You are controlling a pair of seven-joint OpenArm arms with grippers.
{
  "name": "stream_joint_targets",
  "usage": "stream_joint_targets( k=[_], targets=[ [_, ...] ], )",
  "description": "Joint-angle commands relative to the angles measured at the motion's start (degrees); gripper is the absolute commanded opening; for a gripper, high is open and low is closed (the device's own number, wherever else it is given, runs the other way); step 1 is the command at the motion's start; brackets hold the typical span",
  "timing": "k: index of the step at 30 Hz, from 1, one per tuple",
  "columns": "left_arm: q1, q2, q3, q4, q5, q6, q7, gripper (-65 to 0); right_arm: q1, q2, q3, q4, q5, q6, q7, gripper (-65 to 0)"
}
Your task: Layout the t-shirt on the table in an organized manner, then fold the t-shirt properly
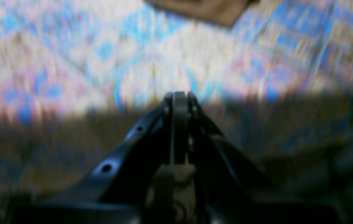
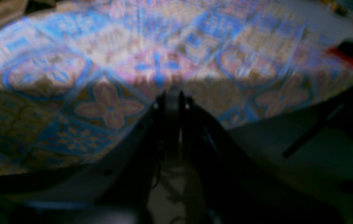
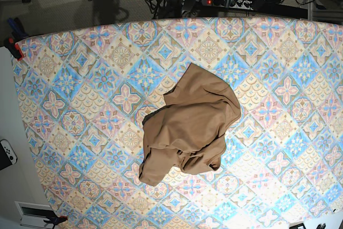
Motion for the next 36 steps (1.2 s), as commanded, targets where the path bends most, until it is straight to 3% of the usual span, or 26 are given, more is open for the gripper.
stream_joint_targets(
  k=[1, 4, 7, 14, 19, 22, 28, 32, 36],
  targets=[
    [1.1, 0.1, 0.2, 2.1, 0.0, -0.1, -1.7, -65.0, -0.9, 0.1, 0.1, 2.5, 0.5, -0.2, 1.9, -64.5],
    [1.3, 0.1, 0.2, 6.4, 0.1, -0.1, -1.6, -65.0, -2.4, 0.1, 0.0, 8.5, 0.5, -0.1, -1.0, -64.5],
    [1.3, 0.1, 0.2, 12.2, 0.1, -0.1, 1.8, -65.0, -3.8, 0.1, -0.4, 19.6, 0.4, 0.0, -11.4, -64.5],
    [0.1, 0.1, 0.2, 28.2, -0.1, -0.1, 23.7, -65.0, -4.4, 0.2, -0.5, 38.1, 0.3, 0.1, -32.4, -64.5],
    [-6.2, 0.0, 0.2, 36.0, -0.1, -0.1, 44.5, -65.0, -2.5, 0.6, -4.6, 42.0, 0.2, 0.1, -48.5, -64.5],
    [-10.5, 0.0, -0.1, 38.5, -0.3, -0.1, 55.4, -65.0, 2.5, 3.1, -8.2, 43.0, 0.2, 0.1, -56.6, -64.5],
    [-19.7, -0.1, -0.2, 39.3, -0.1, -0.1, 71.0, -65.0, 13.8, 4.4, -15.1, 43.4, 0.2, 0.1, -72.7, -64.5],
    [-25.2, -0.1, -0.3, 39.3, -0.3, -0.1, 81.1, -65.0, 20.1, 4.4, -16.3, 43.4, 0.2, 0.1, -81.3, -64.5],
    [-28.2, -0.1, -0.3, 39.3, -0.4, -0.1, 84.4, -65.0, 24.1, 4.4, -16.3, 43.4, 0.2, 0.1, -85.7, -64.5]
  ],
)
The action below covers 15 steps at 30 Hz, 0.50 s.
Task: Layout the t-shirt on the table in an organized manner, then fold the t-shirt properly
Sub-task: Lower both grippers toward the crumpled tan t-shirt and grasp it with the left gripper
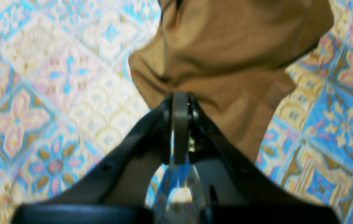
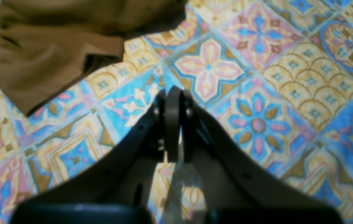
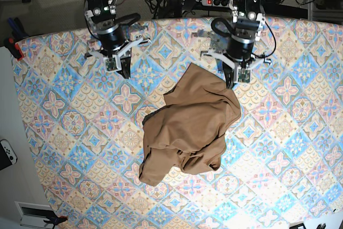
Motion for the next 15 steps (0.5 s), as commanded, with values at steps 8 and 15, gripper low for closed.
stream_joint_targets(
  k=[8, 15],
  targets=[
    [-0.9, 0.1, -0.1, 1.0, -0.3, 0.1, -0.9, -50.2, 3.6, 0.0, 0.2, 0.9, 0.3, 0.5, -3.0, -63.4],
    [-2.8, -0.1, -0.2, -0.5, -0.2, 0.1, -0.8, -33.3, 4.5, 0.0, 0.3, 0.7, 0.3, 0.5, -3.9, -44.5]
  ],
)
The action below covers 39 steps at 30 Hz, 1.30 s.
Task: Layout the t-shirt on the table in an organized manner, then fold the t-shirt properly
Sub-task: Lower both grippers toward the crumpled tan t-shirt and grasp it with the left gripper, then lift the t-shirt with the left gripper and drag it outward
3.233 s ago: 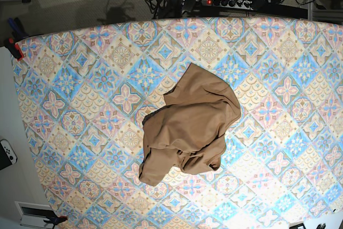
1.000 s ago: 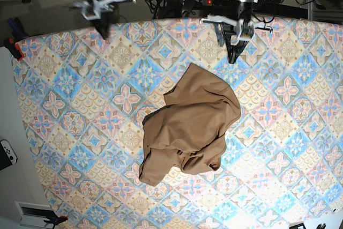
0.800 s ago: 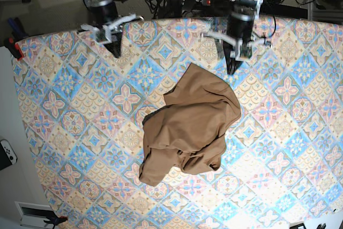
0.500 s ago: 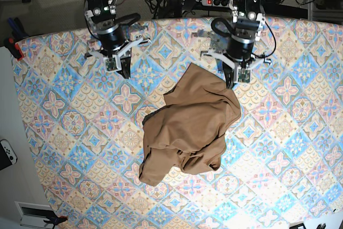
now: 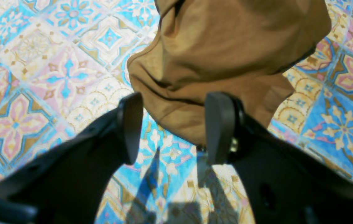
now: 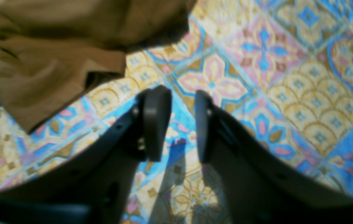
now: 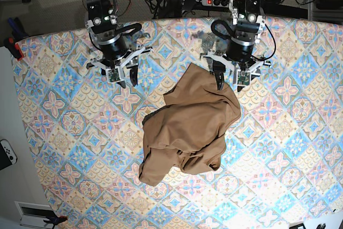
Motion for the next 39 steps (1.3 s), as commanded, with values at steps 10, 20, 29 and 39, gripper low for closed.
stream_joint_targets(
  k=[10, 20, 29, 39],
  targets=[
    [-17.4, -3.4, -6.7, -5.8, -0.2, 0.0, 19.9, -33.1, 1.8, 0.2, -0.1, 0.8, 0.3, 0.1, 1.1, -43.7],
    [-25.4, -5.2, -7.0, -22.0, 0.0, -7.2, 20.9, -32.9, 4.1, 0.2, -0.3, 0.7, 0.3, 0.0, 1.2, -43.7],
    [-28.6, -4.6, -7.0, -32.0, -0.3, -9.1, 20.4, -32.8, 4.1, 0.2, -0.1, 0.7, 0.3, 0.0, 1.2, -43.7],
    [-30.2, -0.6, -6.6, -34.9, -3.1, -15.6, 20.4, -42.6, 4.1, 0.2, -0.3, -0.1, 0.3, 0.0, 1.1, -43.7]
  ],
)
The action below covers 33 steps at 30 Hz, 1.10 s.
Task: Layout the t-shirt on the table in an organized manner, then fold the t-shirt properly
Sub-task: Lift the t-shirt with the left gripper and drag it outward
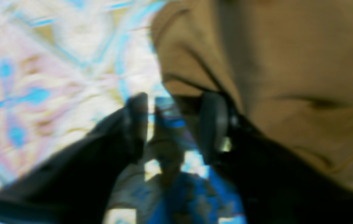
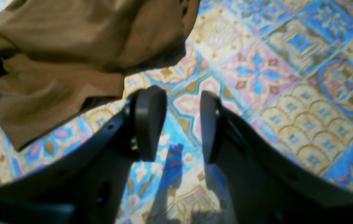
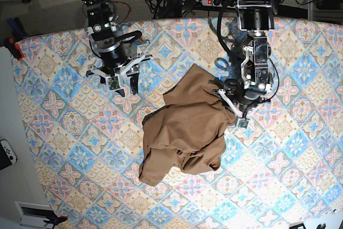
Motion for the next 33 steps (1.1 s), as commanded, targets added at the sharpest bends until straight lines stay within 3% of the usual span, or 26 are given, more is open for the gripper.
stream_joint_targets(
  k=[1, 3, 4, 10, 18, 22, 28, 33],
  targets=[
    [-0.4, 1.1, 0.3, 0.5, -0.6, -1.2, 0.5, -48.2, 0.3, 0.2, 0.0, 0.9, 0.2, 0.0, 1.7, -43.7],
    [-0.4, 2.4, 0.3, 0.5, -0.6, -1.5, 0.4, -61.7, 0.3, 0.2, 0.0, 0.9, 0.2, 0.0, 1.7, -43.7],
    [-0.5, 2.8, 0.3, 0.5, -0.6, -1.5, 0.4, -65.0, 0.3, 0.2, 0.0, 0.9, 0.2, 0.0, 1.7, -43.7],
    [0.2, 4.3, 0.4, 7.7, -0.6, -1.6, 0.9, -65.0, 0.3, 0.2, 0.4, 0.7, 0.2, 0.0, 1.7, -43.7],
    [2.7, 6.0, -0.6, 28.5, -0.7, -1.5, 1.0, -65.0, 0.3, 0.2, 0.0, -1.5, 0.2, 0.0, 1.8, -43.7],
    [4.6, 7.9, -7.3, 35.0, -0.7, -1.4, 0.5, -65.0, 0.3, 0.2, 0.0, -1.8, 0.2, 0.0, 1.9, -43.7],
    [4.3, 9.5, -26.3, 37.2, -0.8, -1.6, 0.4, -65.0, 0.3, 0.2, 0.0, -1.9, 0.2, 0.0, 1.9, -43.7],
    [5.8, 5.6, -35.7, 36.8, -0.8, -1.7, 0.4, -65.0, 0.3, 0.2, -0.1, -1.9, 0.2, 0.0, 2.0, -43.7]
  ],
)
